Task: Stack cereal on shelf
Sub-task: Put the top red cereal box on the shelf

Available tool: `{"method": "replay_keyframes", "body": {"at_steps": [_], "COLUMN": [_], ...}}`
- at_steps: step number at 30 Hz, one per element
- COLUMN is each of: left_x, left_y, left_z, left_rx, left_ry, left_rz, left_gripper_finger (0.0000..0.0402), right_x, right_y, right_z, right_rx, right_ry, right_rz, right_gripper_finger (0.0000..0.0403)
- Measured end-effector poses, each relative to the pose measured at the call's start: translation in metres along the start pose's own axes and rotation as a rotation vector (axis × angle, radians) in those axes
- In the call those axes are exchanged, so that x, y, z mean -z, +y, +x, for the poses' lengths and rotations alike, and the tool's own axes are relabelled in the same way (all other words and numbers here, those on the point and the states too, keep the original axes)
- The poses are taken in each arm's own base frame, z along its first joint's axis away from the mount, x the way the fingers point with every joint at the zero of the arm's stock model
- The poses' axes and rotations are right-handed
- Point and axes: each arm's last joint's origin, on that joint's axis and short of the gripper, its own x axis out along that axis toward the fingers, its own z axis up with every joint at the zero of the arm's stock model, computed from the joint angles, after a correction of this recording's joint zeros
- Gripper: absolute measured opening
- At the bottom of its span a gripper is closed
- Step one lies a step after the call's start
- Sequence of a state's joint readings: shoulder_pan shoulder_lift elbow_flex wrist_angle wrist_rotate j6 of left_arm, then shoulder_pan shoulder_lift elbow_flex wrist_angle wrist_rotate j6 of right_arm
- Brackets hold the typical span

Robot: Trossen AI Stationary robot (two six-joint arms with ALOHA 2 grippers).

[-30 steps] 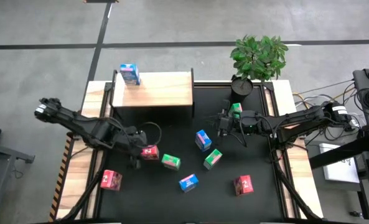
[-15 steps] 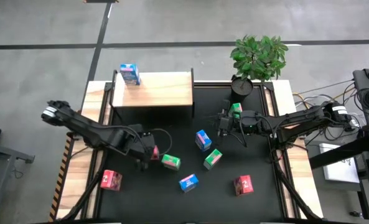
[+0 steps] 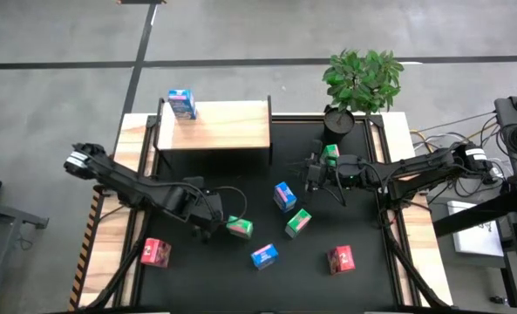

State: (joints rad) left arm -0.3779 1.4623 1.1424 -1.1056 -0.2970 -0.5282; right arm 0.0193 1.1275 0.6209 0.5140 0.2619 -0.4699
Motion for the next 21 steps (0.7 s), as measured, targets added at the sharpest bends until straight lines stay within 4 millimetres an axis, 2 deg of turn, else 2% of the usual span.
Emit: {"method": "replay_keyframes", "body": {"at_steps": [5,17,21], "left_x": [-0.0005,-0.0004,-0.0034], "left_y": [-0.0016,-0.0018,-0.0010], "left_z": [0.0035,0.0035,-0.0033], "left_rx": [-0.003,0.005,0.010], "left_ry": [0.005,0.008,0.006], "left_rz": [0.002,0.006,0.042], "left_gripper_finger": [0.0251,0.0166,0.0155], "right_x": [0.0003,0.0007,0.0006], "right_y": [0.0000,0.0003,0.0003], "right_z": [0.0000,0.0000,0.0000], "right_rx": [-0.001,-0.003,-0.003], "right_ry": [0.002,0.007,0.007], "right_rz": [0.010,0.035,0.049], "right_gripper_finger": [0.0009,0.0009,0.0009]}}
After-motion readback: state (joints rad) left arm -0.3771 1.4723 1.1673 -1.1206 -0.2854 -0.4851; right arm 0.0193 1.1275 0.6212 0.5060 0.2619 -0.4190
